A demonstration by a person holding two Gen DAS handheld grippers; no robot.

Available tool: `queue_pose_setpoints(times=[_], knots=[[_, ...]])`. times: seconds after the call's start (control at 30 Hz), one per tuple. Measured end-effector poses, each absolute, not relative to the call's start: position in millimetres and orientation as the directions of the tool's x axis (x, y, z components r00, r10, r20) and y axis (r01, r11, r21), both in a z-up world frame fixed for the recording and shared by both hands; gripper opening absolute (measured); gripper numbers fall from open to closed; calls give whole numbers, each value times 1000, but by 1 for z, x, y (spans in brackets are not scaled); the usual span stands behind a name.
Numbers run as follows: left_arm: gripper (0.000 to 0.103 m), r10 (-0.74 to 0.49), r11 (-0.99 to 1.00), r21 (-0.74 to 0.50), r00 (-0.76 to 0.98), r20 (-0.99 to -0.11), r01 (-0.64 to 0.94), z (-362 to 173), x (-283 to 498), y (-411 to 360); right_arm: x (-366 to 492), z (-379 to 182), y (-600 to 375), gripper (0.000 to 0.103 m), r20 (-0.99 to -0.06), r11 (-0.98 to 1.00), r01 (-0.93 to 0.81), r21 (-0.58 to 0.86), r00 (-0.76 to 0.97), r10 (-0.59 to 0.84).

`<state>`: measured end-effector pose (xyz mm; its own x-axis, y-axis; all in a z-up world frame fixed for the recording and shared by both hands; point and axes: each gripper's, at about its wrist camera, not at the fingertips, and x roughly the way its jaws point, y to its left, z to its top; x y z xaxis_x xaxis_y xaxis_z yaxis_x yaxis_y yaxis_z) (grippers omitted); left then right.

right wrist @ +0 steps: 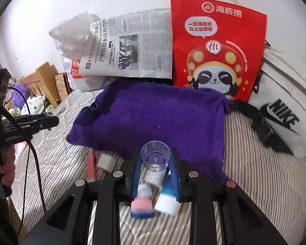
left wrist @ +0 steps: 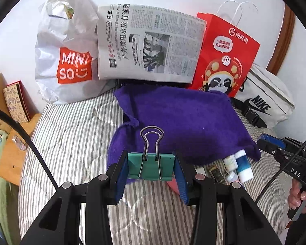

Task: Organize rigid objects
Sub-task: 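Lift the green clip with the left gripper while the right gripper carries the clear cup over the purple towel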

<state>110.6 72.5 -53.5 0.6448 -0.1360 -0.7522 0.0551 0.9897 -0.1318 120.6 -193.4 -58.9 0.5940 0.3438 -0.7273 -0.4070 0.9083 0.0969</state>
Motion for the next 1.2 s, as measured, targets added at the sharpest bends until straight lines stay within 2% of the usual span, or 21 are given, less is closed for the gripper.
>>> queue_pose_setpoints(times=[0.63, 1.2], knots=[[40, -181, 983, -150, 630, -755, 104, -61, 183, 71, 191, -57, -181, 27, -733, 929, -365, 67, 613, 294], [40, -193, 980, -181, 576, -795, 78, -100, 222, 80, 253, -101, -183, 27, -789, 947, -318, 38, 572, 224]])
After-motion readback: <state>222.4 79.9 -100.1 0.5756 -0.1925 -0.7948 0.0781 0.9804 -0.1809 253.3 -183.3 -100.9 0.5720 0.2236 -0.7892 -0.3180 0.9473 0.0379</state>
